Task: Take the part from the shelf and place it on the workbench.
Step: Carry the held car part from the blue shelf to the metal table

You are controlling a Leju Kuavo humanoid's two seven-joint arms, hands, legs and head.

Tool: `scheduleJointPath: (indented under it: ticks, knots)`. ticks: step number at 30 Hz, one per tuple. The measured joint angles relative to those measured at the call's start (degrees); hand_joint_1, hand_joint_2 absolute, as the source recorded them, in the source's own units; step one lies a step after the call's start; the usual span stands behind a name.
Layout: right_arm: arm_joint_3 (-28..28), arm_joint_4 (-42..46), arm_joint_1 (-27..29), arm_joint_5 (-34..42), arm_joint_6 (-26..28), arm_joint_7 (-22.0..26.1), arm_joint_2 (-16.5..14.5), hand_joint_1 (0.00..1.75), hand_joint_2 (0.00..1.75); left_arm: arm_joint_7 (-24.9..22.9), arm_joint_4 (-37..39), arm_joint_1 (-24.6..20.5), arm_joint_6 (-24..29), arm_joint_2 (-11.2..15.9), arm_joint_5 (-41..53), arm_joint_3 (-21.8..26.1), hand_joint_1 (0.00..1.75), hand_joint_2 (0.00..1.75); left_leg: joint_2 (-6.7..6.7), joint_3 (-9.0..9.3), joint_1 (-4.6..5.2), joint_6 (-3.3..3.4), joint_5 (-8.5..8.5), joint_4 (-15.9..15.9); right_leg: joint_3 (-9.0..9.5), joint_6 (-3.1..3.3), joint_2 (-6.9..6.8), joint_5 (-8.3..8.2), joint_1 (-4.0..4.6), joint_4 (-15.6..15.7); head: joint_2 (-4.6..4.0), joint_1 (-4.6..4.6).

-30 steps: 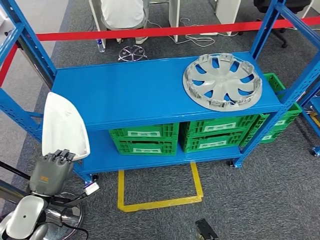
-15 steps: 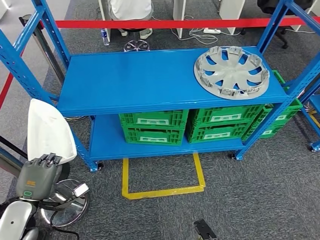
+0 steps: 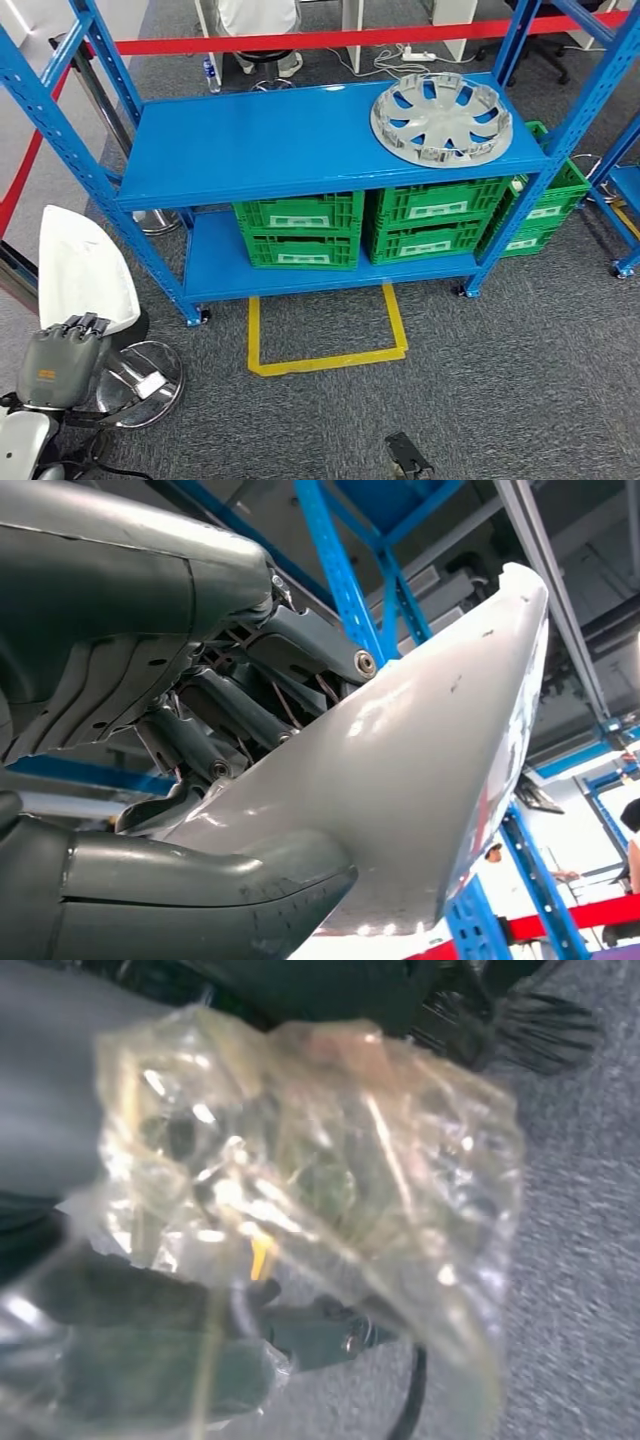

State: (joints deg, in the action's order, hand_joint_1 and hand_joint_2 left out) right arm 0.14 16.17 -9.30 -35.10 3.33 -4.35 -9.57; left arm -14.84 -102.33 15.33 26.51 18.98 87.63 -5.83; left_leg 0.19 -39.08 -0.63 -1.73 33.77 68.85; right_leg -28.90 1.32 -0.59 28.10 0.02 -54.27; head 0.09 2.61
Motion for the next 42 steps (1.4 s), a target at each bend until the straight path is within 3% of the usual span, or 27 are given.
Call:
scheduleJointPath:
  ticks: [1,3,5,7,8,10,11,13,15,16,18,20,22,23,24,25,26,27,30,31,32,34,35,36,38,40,42]
  knots:
    - [0.0,0.0,0.0,0.0,0.0,0.0,0.0,0.00,0.00,0.0,0.0,0.0,0.0,0.0,0.0,0.1,1.75,1.75,0.00,0.04,-0.06,-0.21,0.44,2.9,-1.08,-0.01,-0.06,-0.58,0.01,-0.4,-0.01,-0.01]
    - [0.0,0.0,0.0,0.0,0.0,0.0,0.0,0.00,0.00,0.0,0.0,0.0,0.0,0.0,0.0,0.2,1.75,1.75,0.00,2.11,-0.23,-0.48,-2.50,3.9,-3.57,-0.22,-0.14,-1.63,-0.03,-1.4,-0.01,0.01]
    - [0.0,0.0,0.0,0.0,0.0,0.0,-0.1,0.00,0.00,0.0,-0.1,0.0,-0.1,0.0,0.0,0.4,1.75,1.75,-0.02,7.64,-0.37,-0.47,-4.41,-2.2,-5.86,-0.67,-0.10,-2.51,-0.01,-2.8,0.00,0.03]
    - [0.1,0.1,0.0,0.0,0.1,-0.1,-0.1,0.00,0.00,0.0,-0.3,0.2,-0.1,0.0,-0.1,0.7,1.75,1.75,-0.08,13.03,-0.29,0.18,-2.57,-10.0,-7.25,-1.25,-0.01,-3.44,0.10,-3.7,-0.01,0.00]
    - [0.1,0.1,0.0,0.0,0.1,-0.1,-0.1,0.00,0.00,0.0,-0.4,0.3,-0.1,0.0,-0.1,0.7,1.75,1.75,-0.10,14.22,-0.13,0.63,-1.71,-12.2,-7.65,-1.52,0.01,-4.06,0.12,-3.8,-0.01,0.00]
    - [0.1,0.1,0.1,0.0,0.1,-0.1,-0.1,0.00,0.00,0.0,-0.5,0.6,-0.1,0.0,-0.2,0.9,1.75,1.75,0.07,13.67,-0.03,1.59,-2.16,-13.0,-8.12,-2.10,0.11,-5.10,0.00,-3.6,-0.01,0.02]
    - [0.2,0.1,0.2,0.0,0.0,-0.1,-0.1,0.00,0.00,0.0,-0.6,0.7,-0.1,0.0,-0.4,1.0,1.75,1.75,0.21,13.01,-0.06,2.09,-2.86,-13.1,-8.46,-2.40,0.20,-4.29,-0.07,-4.0,0.00,0.00]
    - [0.3,0.1,0.4,0.2,-0.1,-0.1,0.0,0.00,0.00,0.1,-0.7,1.0,-0.3,-0.1,-0.7,1.3,1.75,1.75,0.51,11.27,-0.23,2.91,-4.48,-13.2,-9.70,-2.93,0.38,0.80,-0.22,-7.6,-0.01,-0.14]
    - [0.5,0.1,0.4,0.4,-0.2,-0.1,0.0,0.00,0.00,0.2,-0.9,1.3,-0.4,-0.1,-1.0,1.7,1.75,1.75,0.56,9.26,-0.13,3.20,-6.13,-13.1,-10.87,-3.27,0.41,6.65,-0.27,-14.6,-0.01,-0.28]
    - [0.5,0.1,0.3,0.5,-0.2,-0.1,0.0,0.00,0.00,0.3,-0.9,1.4,-0.5,-0.1,-1.2,1.8,1.75,1.75,0.58,8.16,-0.07,3.19,-7.01,-13.1,-10.90,-3.35,0.41,7.58,-0.27,-17.9,-0.01,-0.30]
    - [0.5,0.1,0.3,0.7,-0.2,-0.1,0.0,0.00,0.00,0.3,-1.0,1.5,-0.8,-0.2,-1.5,2.1,1.75,1.75,0.60,5.85,0.02,3.04,-8.74,-12.9,-9.18,-3.30,0.41,5.11,-0.26,-20.3,-0.01,-0.30]
    - [0.6,0.2,0.2,0.8,-0.2,-0.1,0.0,0.00,0.00,0.5,-1.1,1.7,-1.0,-0.2,-1.8,2.4,1.75,1.75,0.58,3.88,0.06,2.70,-10.33,-12.6,-3.80,-2.85,0.46,2.15,-0.24,-15.1,-0.01,-0.28]
    - [0.7,0.4,0.0,0.8,-0.2,-0.1,-0.1,0.00,0.00,0.8,-1.3,1.8,-1.1,-0.2,-2.1,2.8,1.75,1.75,0.57,2.68,0.22,2.22,-11.72,-12.3,3.74,-2.41,0.58,3.46,-0.13,-4.9,-0.01,-0.25]
    - [0.8,0.6,-0.1,0.9,-0.2,-0.1,-0.1,0.00,0.00,1.0,-1.5,1.8,-1.2,-0.2,-2.2,3.0,1.75,1.75,0.58,2.35,0.24,1.95,-12.50,-12.3,6.01,-2.28,0.68,4.61,-0.03,-1.3,-0.01,-0.23]
    - [0.9,0.6,-0.2,1.0,-0.1,-0.1,-0.1,0.00,0.00,1.1,-1.6,1.9,-1.2,-0.2,-2.3,3.2,1.75,1.75,0.59,2.07,0.24,1.61,-13.32,-12.5,6.98,-2.14,0.74,5.15,0.10,0.9,-0.01,-0.24]
    - [0.9,0.7,-0.2,1.1,-0.1,-0.2,-0.1,0.00,0.00,1.2,-1.7,1.9,-1.3,-0.2,-2.4,3.3,1.75,1.75,0.57,1.77,0.11,1.26,-13.99,-12.7,6.48,-1.87,0.73,4.99,0.07,1.2,-0.01,-0.21]
    - [1.0,0.6,-0.1,1.2,-0.1,-0.3,-0.1,0.00,0.00,1.3,-1.7,2.0,-1.3,-0.3,-2.4,3.4,1.75,1.75,0.50,1.49,-0.04,0.90,-13.72,-12.7,5.74,-1.51,0.66,4.32,0.09,1.0,-0.01,-0.22]
    - [1.0,0.6,0.0,1.2,-0.1,-0.3,-0.1,0.00,0.00,1.4,-1.7,2.2,-1.4,-0.3,-2.5,3.5,1.75,1.75,0.41,1.11,-0.13,0.55,-12.09,-11.9,4.99,-0.98,0.51,3.64,0.07,0.9,-0.01,-0.15]
    - [1.2,0.6,0.2,1.5,-0.1,-0.5,-0.1,0.00,0.00,1.7,-1.7,2.3,-1.4,-0.5,-2.7,3.6,1.75,1.75,0.28,-0.30,-0.26,-0.13,-2.45,-3.1,2.30,0.04,0.09,1.32,0.25,0.6,-0.01,0.14]
    - [1.3,0.6,0.1,1.5,-0.1,-0.5,-0.1,0.00,0.00,1.7,-1.7,2.3,-1.5,-0.5,-2.8,3.6,1.75,1.75,0.27,-0.49,-0.26,-0.24,-0.78,0.6,1.26,0.09,0.01,0.54,0.35,0.3,-0.01,0.17]
    - [1.4,0.6,0.1,1.6,-0.1,-0.5,-0.1,0.00,0.00,1.8,-1.7,2.3,-1.5,-0.6,-2.9,3.7,1.75,1.75,0.26,-0.23,-0.26,-0.27,-0.90,3.2,0.08,0.10,-0.04,-0.19,0.44,-0.1,-0.01,0.15]
    - [1.5,0.6,0.2,1.6,-0.1,-0.5,-0.1,0.00,0.00,1.9,-1.7,2.4,-1.5,-0.6,-2.9,3.8,1.75,1.75,0.23,2.18,-0.22,-0.06,-4.16,3.6,-2.62,-0.04,-0.07,-1.45,0.53,-1.3,-0.01,0.16]
    - [1.6,0.6,0.2,1.6,0.0,-0.5,-0.1,0.00,0.00,1.9,-1.7,2.4,-1.4,-0.6,-2.9,3.9,1.75,1.75,0.17,4.67,-0.17,0.20,-5.39,1.1,-3.87,-0.16,-0.07,-1.96,0.55,-1.9,-0.01,0.19]
    - [1.7,0.7,0.1,1.6,0.0,-0.5,-0.1,0.00,0.00,2.0,-1.7,2.4,-1.3,-0.6,-3.0,4.0,1.75,1.75,0.10,7.72,-0.03,0.53,-5.43,-2.7,-4.88,-0.31,-0.04,-2.37,0.65,-2.5,-0.01,0.20]
    - [1.9,0.7,0.1,1.7,0.2,-0.5,-0.1,0.00,0.00,2.0,-1.9,2.4,-1.2,-0.6,-3.1,4.5,1.75,1.75,0.00,12.61,0.25,1.23,-3.45,-10.0,-6.18,-0.76,-0.02,-3.31,0.75,-3.3,-0.01,0.19]
    - [2.0,0.7,0.1,1.7,0.3,-0.5,-0.1,0.00,0.00,2.2,-2.0,2.5,-1.0,-0.6,-3.3,4.8,1.75,1.75,0.02,13.36,0.42,1.82,-2.67,-12.7,-7.03,-1.35,-0.03,-4.57,0.75,-3.5,-0.01,0.18]
    - [2.2,0.7,0.2,1.8,0.4,-0.5,0.0,0.00,0.00,2.3,-2.0,2.6,-0.9,-0.7,-3.5,5.0,1.75,1.75,0.27,11.98,0.26,2.55,-3.93,-12.9,-7.98,-2.03,0.17,-3.48,0.63,-4.2,0.00,0.16]
